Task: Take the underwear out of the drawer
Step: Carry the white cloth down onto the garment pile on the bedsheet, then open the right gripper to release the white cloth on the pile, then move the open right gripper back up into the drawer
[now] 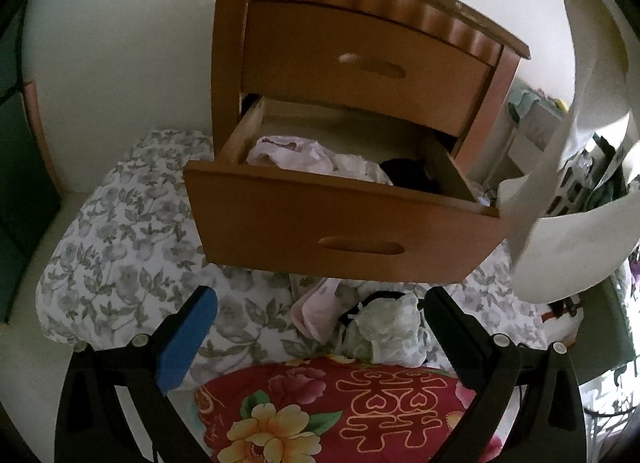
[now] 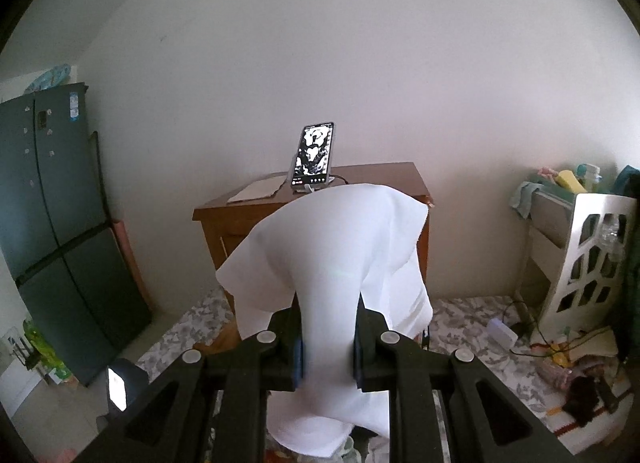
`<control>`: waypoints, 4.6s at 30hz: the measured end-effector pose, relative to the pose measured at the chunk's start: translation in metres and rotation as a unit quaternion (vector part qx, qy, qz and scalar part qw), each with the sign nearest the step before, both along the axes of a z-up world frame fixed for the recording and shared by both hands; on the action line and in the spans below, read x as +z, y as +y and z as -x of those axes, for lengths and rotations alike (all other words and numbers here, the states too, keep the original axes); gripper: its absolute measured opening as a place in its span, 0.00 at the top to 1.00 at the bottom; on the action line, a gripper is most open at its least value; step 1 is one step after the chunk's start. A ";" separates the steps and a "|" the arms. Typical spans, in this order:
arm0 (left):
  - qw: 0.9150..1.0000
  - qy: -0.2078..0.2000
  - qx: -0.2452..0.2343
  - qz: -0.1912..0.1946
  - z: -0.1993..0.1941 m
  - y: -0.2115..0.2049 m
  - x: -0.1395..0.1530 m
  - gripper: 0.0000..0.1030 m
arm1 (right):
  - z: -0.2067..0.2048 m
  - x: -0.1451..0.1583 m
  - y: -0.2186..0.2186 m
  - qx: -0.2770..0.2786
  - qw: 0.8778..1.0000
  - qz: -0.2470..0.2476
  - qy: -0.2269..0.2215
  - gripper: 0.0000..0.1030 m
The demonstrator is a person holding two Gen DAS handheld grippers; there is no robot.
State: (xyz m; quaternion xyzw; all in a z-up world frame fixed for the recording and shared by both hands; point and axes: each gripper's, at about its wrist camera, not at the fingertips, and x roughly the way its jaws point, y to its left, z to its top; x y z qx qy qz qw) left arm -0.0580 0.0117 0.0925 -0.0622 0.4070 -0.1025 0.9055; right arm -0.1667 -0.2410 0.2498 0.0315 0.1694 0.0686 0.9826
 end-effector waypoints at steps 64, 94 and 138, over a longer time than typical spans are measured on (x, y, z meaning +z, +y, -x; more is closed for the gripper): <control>0.998 0.028 0.048 0.021 -0.006 0.035 -0.023 0.00 | -0.123 -0.278 0.098 0.055 0.931 0.022 0.359 0.45; 0.999 0.011 0.028 0.011 -0.005 0.022 -0.033 0.00 | -0.088 -0.254 0.064 -0.006 0.957 -0.005 0.291 0.00; 0.999 0.012 0.031 0.026 -0.065 0.028 -0.044 0.00 | -0.158 -0.167 0.047 0.032 0.975 -0.015 0.220 0.00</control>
